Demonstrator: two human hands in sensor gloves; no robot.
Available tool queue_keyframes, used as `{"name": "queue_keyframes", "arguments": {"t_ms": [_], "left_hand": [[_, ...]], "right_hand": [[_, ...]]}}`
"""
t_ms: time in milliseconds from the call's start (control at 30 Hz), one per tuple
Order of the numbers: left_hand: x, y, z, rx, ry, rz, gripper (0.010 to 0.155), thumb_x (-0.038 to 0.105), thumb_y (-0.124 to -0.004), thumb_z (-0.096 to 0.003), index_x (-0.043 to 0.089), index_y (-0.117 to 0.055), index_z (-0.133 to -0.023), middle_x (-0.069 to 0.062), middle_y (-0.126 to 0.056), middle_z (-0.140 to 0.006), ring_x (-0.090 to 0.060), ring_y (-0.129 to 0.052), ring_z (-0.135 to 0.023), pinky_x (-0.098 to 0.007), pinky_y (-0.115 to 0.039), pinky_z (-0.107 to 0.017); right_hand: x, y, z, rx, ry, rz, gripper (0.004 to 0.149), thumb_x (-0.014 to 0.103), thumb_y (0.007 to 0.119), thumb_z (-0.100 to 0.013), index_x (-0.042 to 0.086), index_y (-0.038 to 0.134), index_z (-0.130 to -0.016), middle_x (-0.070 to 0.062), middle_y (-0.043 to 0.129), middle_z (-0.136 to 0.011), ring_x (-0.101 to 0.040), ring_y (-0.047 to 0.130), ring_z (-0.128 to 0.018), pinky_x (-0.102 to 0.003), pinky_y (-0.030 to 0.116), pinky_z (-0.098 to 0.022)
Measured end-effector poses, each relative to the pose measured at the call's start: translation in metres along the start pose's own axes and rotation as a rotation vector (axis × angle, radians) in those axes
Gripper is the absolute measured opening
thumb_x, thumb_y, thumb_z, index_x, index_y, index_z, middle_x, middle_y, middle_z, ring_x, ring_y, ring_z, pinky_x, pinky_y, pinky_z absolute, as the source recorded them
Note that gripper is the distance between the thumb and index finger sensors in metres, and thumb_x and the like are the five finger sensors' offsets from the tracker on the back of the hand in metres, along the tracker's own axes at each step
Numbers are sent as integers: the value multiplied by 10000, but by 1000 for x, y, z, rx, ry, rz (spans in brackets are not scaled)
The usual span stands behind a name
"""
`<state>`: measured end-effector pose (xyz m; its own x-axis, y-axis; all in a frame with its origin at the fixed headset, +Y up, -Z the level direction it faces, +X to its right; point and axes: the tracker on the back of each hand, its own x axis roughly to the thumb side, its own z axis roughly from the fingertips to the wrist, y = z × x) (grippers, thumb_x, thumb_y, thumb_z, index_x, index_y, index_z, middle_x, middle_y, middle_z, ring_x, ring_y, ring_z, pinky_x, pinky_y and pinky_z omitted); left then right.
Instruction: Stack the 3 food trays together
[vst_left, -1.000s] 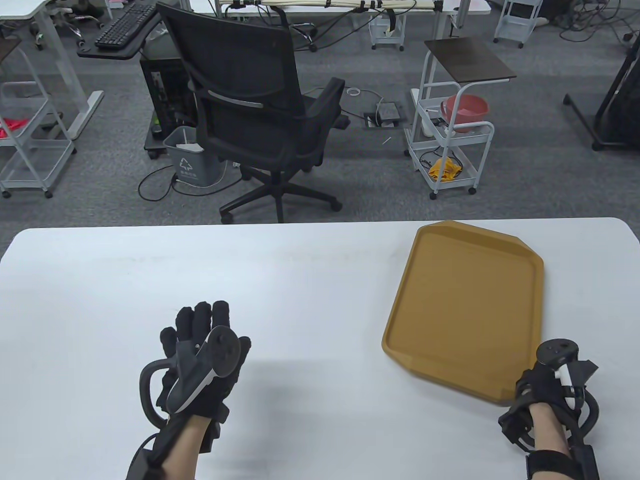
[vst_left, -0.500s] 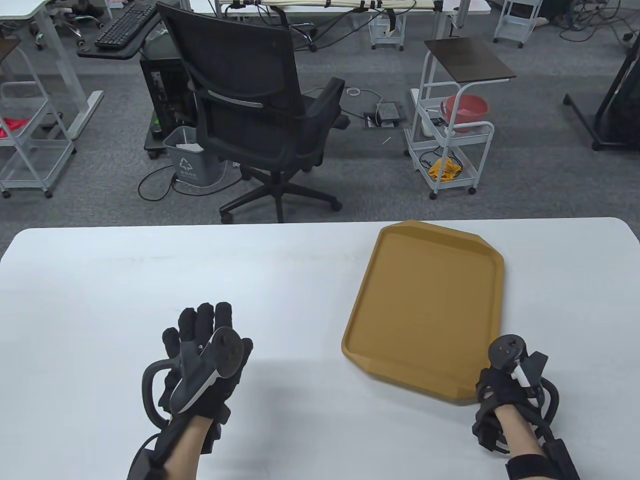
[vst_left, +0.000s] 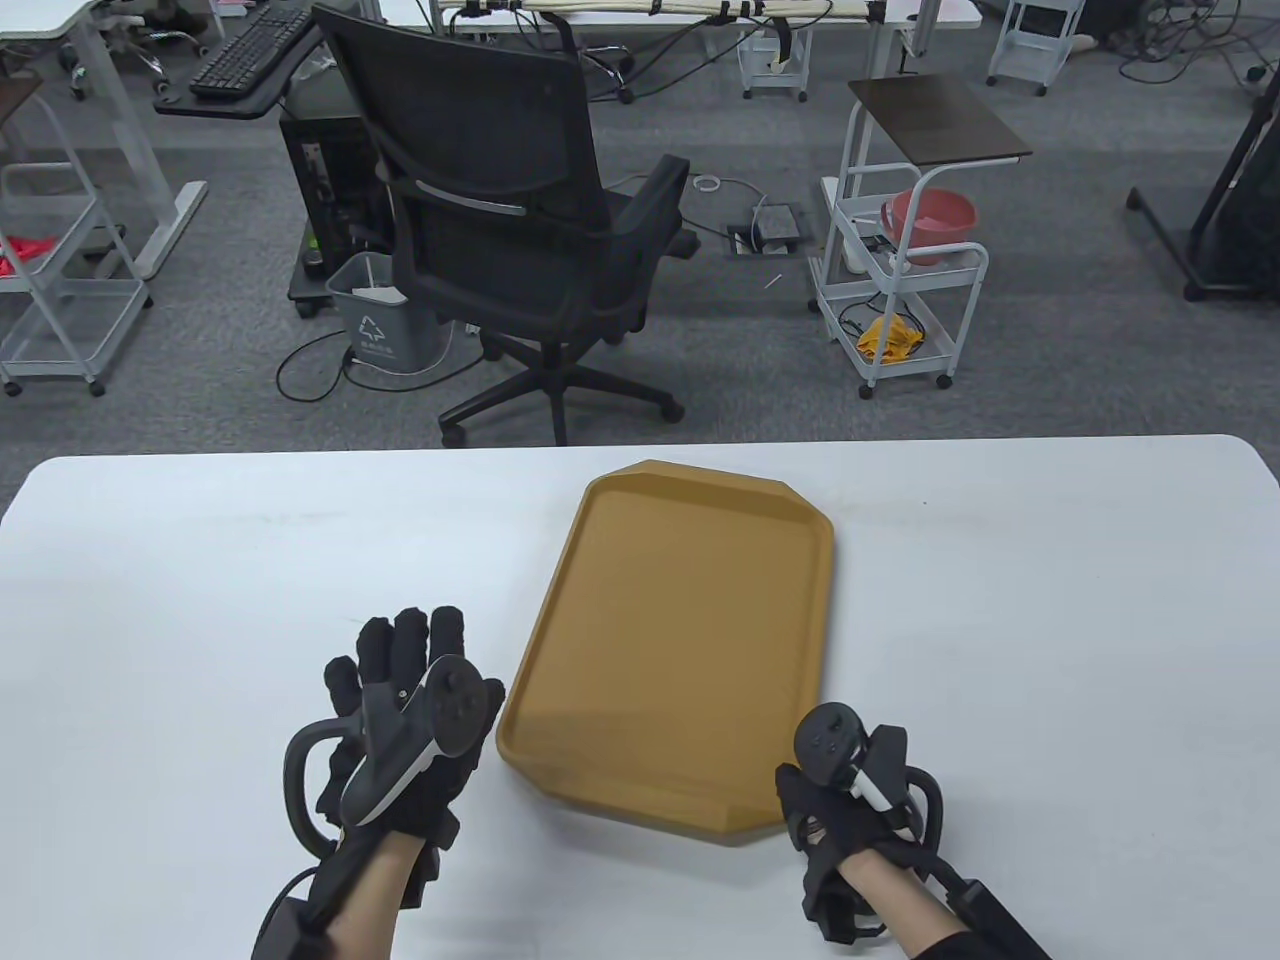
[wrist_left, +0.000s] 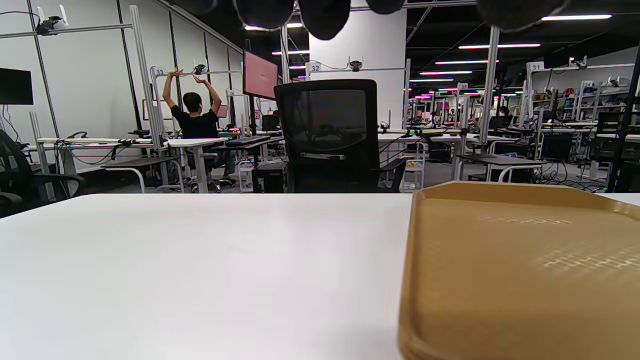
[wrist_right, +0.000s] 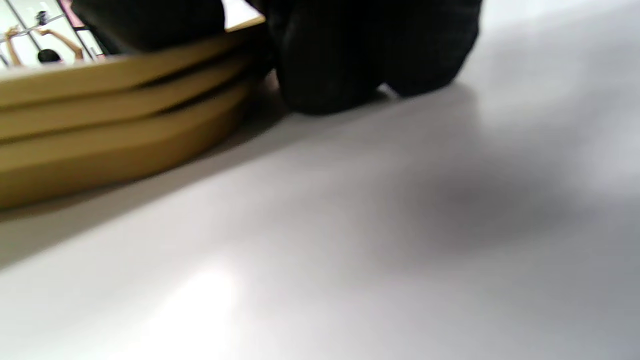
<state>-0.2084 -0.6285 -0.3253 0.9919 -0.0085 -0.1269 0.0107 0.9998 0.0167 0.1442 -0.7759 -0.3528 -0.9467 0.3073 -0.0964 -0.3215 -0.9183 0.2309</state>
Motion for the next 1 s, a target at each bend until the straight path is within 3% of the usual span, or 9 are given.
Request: {"name": "queue_keyframes", "arguments": {"t_ms": [167,300,533,700,867,1000], "left_hand": [[-1,0,0,-1,4,-1,785,678,-576,-515,345,-278,-1160,-5,-341,-1260,-385,-392,-1201,-655,-393,-827],[-2,0,-1,-3,1,11,786,679,-575,-515,348,-273,-1161,-3,-339,-1260,-383,-391,-1202,-654,-392,-828],[-3,2,0,9,-2,36,784,678,-575,-515,346,-279,-1159,2,-344,-1260,-377,-395,-1203,-652,-393,-829],[-3,4,2,25,-17,48,784,678,-576,-514,345,-280,-1159,8,-347,-1260,-370,-399,-1205,-650,-392,-830],[-3,7,3,50,-37,69,789,680,-580,-510,344,-281,-1158,22,-343,-1263,-367,-386,-1209,-648,-378,-831],[-3,8,4,71,-55,83,806,692,-581,-502,347,-263,-1157,32,-301,-1269,-369,-344,-1215,-645,-350,-831]], "right_hand": [[5,-2,-1,42,-30,47,725,441,665,-554,-40,443,-1049,-253,678,-898,-217,864,-633,-424,753,-544],[-3,-17,-4,70,-35,22,671,445,658,-557,44,502,-1071,-236,694,-948,-279,884,-691,-459,749,-573],[0,-77,7,-158,-151,0,676,454,646,-563,113,435,-1107,-251,573,-1073,-416,759,-892,-559,638,-680],[7,-110,20,-227,-210,-43,697,464,638,-569,118,388,-1120,-269,476,-1118,-494,626,-974,-610,544,-715],[12,-127,39,-337,-278,-28,740,486,633,-570,129,316,-1135,-274,331,-1172,-566,345,-1055,-662,386,-736],[15,-134,50,-391,-305,11,772,507,627,-570,137,255,-1137,-271,219,-1184,-575,216,-1051,-675,304,-732]]}}
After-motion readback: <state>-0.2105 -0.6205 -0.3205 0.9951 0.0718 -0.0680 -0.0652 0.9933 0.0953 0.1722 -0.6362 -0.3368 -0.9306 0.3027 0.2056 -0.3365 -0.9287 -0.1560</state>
